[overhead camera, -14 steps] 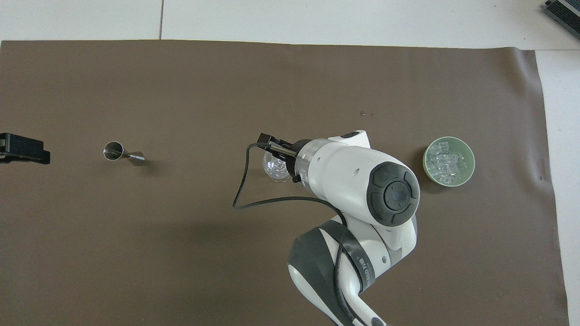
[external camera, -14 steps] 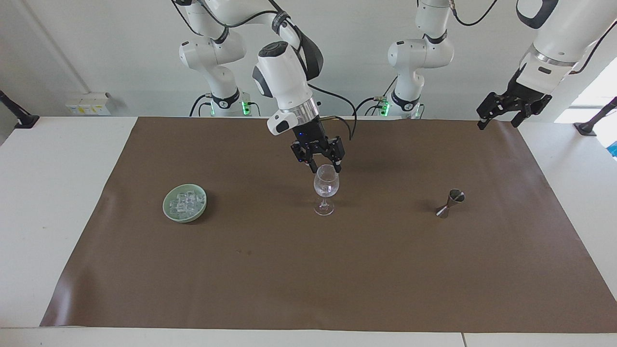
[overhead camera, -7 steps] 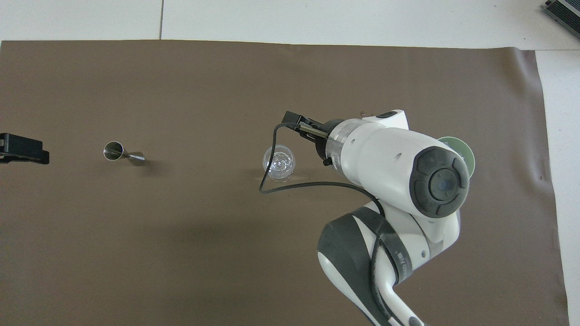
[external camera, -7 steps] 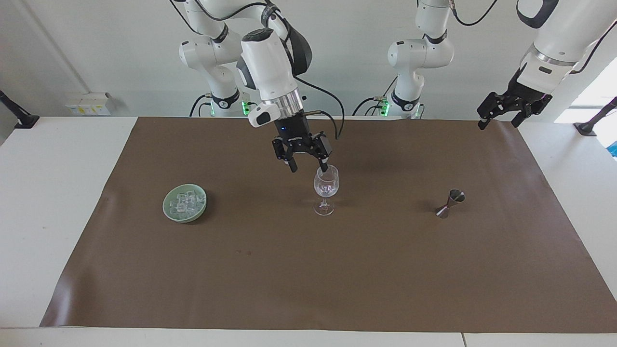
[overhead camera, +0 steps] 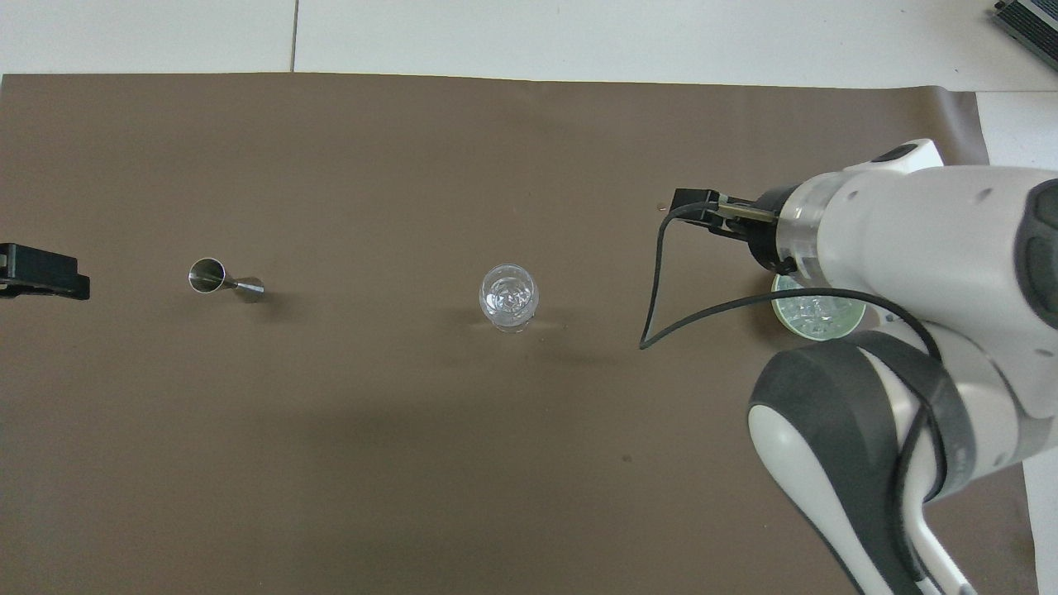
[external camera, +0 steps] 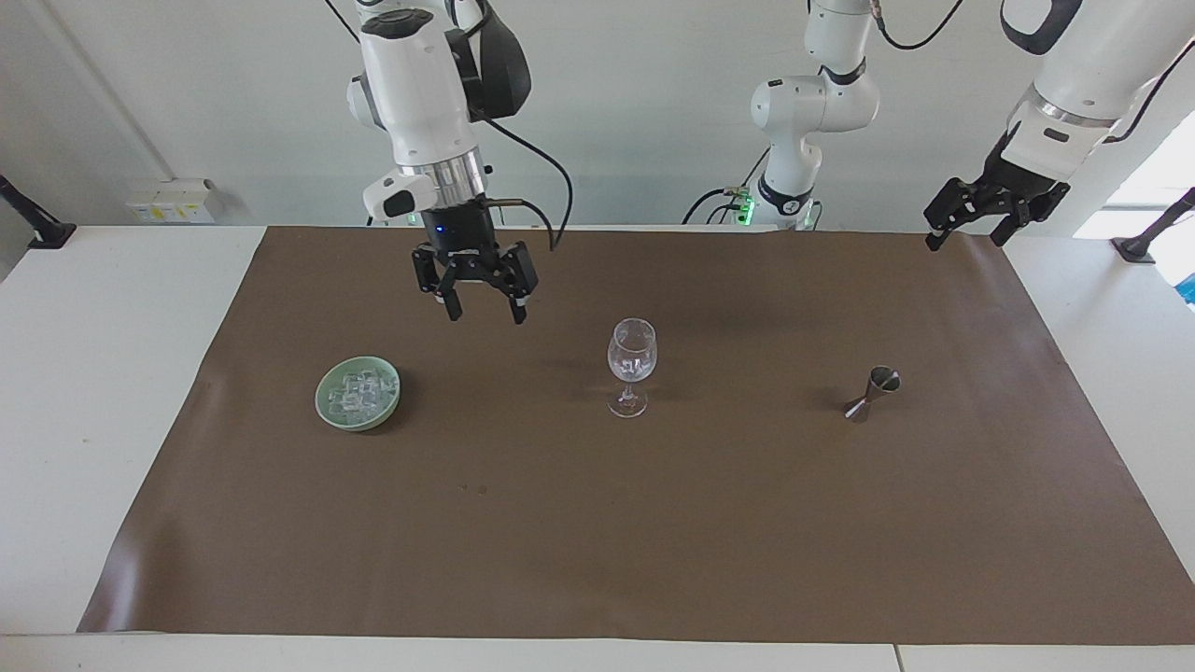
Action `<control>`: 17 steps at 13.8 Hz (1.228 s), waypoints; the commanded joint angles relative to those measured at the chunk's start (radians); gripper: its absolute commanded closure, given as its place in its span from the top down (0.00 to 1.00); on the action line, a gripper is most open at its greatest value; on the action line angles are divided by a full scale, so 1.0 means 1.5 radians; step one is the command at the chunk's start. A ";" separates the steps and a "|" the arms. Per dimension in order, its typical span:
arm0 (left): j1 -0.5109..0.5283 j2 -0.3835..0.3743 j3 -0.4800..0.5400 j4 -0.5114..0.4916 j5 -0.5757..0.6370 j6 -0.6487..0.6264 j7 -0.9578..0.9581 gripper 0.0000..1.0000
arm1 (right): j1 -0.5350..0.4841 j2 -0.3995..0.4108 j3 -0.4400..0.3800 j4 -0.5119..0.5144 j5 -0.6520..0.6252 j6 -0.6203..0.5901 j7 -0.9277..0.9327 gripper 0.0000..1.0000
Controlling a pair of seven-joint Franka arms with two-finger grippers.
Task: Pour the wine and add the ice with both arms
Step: 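Carry the green cup back and lower it with the right gripper, then open the right gripper to release the green cup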
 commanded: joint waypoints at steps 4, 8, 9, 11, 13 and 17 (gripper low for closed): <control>0.004 -0.018 -0.001 -0.023 0.005 0.008 0.002 1.00 | -0.005 -0.008 -0.070 0.077 -0.012 -0.185 -0.088 1.00; 0.004 -0.018 -0.002 -0.023 0.005 0.008 0.002 1.00 | 0.030 -0.006 -0.162 0.135 -0.013 -0.288 -0.147 1.00; 0.004 -0.018 -0.002 -0.023 0.005 0.008 0.003 1.00 | 0.022 -0.008 -0.162 0.148 -0.013 -0.308 -0.161 1.00; 0.004 -0.018 -0.002 -0.023 0.005 0.008 0.003 1.00 | 0.009 -0.006 -0.161 0.175 -0.013 -0.353 -0.179 1.00; 0.004 -0.018 -0.002 -0.023 0.005 0.008 0.002 1.00 | 0.006 -0.008 -0.161 0.169 -0.014 -0.355 -0.202 1.00; 0.004 -0.018 -0.002 -0.023 0.005 0.008 0.002 1.00 | 0.006 -0.048 -0.162 0.087 -0.027 -0.311 -0.216 1.00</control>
